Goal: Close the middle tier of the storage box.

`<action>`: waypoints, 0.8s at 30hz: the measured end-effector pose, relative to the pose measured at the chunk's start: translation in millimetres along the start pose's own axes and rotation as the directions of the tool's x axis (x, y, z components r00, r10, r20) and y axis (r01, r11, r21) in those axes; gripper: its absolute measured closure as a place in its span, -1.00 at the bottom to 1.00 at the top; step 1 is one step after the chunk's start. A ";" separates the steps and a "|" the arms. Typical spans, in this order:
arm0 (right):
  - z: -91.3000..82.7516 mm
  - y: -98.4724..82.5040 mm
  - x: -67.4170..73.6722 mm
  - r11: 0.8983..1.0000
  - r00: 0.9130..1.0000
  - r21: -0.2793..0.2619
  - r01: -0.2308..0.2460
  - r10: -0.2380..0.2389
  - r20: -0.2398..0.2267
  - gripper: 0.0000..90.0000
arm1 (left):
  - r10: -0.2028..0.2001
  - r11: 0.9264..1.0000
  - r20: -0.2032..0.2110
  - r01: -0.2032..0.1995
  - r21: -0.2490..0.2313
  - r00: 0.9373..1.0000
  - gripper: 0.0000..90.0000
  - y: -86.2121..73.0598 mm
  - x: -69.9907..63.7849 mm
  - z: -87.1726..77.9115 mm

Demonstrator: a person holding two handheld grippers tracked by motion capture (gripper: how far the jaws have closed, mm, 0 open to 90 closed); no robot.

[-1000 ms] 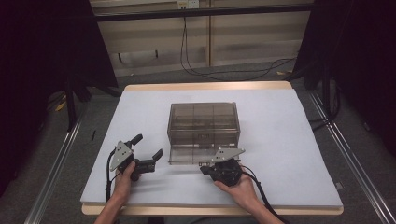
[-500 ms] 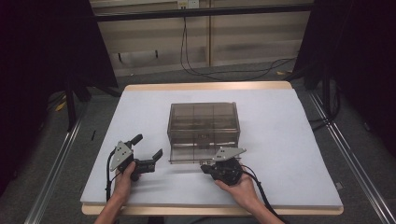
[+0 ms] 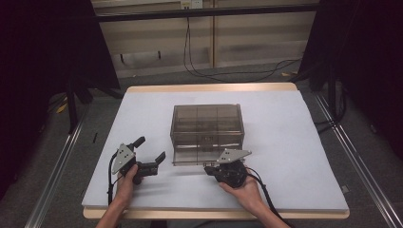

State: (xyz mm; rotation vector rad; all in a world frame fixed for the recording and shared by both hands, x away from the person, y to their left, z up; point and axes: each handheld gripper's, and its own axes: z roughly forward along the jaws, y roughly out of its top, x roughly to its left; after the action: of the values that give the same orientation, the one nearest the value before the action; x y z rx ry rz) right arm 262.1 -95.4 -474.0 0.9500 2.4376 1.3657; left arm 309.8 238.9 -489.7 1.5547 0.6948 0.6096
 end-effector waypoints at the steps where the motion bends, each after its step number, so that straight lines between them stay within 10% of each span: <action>1: -0.1 0.0 -0.3 1.000 1.000 -0.001 0.001 -0.001 0.002 1.00 | 0.011 1.000 -0.003 -0.011 0.008 1.000 -0.98 0.2 0.6 -0.6; 24: -2.3 0.7 -3.2 0.999 0.999 -0.028 -0.019 0.020 0.027 1.00 | -0.001 1.000 -0.004 0.001 0.001 1.000 -0.98 0.0 -0.1 0.0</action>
State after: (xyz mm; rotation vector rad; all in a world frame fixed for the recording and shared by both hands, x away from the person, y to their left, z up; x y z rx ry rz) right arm 263.8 -98.7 -472.6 0.9816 2.3891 1.3801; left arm 309.7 238.9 -489.7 1.5542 0.6984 0.6117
